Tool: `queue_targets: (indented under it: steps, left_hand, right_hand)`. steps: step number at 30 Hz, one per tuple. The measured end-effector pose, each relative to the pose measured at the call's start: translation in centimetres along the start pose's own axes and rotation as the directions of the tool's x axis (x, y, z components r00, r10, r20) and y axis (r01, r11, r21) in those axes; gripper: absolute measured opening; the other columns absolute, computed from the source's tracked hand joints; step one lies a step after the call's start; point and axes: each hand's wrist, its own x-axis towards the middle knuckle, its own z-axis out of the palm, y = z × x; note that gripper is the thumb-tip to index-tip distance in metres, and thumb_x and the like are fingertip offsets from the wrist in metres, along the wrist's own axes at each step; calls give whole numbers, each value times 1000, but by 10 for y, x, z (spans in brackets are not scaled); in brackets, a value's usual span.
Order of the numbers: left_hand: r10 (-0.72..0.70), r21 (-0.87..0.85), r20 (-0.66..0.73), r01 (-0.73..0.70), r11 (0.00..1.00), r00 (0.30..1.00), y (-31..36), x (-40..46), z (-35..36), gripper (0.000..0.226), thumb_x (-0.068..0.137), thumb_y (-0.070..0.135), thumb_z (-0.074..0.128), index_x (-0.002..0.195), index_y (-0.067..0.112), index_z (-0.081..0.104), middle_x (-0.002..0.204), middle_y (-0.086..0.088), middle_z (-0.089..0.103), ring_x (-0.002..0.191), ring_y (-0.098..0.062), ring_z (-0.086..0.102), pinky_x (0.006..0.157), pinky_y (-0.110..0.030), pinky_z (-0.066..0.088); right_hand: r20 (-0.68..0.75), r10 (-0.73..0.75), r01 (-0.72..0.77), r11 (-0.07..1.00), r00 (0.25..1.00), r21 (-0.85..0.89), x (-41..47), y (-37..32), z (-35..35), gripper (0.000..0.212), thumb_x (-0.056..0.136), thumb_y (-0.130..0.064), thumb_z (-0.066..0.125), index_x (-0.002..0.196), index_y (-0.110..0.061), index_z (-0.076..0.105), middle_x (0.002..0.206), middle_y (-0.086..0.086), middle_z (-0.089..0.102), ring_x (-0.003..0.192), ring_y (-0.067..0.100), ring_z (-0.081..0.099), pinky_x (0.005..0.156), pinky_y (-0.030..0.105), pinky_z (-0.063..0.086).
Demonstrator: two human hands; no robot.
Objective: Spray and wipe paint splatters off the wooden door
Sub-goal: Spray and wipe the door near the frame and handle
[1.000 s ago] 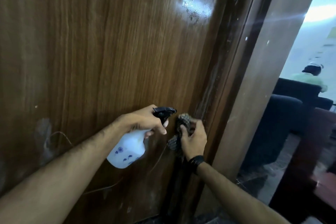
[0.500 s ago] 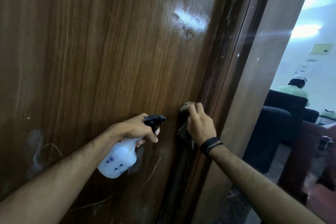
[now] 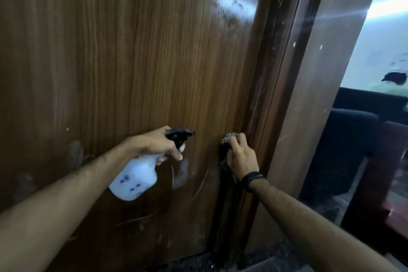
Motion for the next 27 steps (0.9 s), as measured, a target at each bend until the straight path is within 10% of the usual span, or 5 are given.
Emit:
queue_targets:
  steps: [15,27]
  left_hand:
    - [-103,52,-66,107,993,992,12,-32,33,13,87,-4,66,91,7,60,74,-16,50,44,-17,41,45,-25,41]
    - [-183,94,-160,199,975,970,1,-77,28,13,85,-1,69,88,9,61,64,-9,52,45,-16,44,49,-29,43]
  right_hand:
    - [264,42,-21,996,964,-84,15,-17,-35,40,88,5,54,119,-13,37,124,15,34,56,17,40,56,29,40]
    - [224,126,-127,992,966,-8,15,-23,-64,38,89,-6,61,121,-14,44,124,10,52,103,35,60,81,41,48]
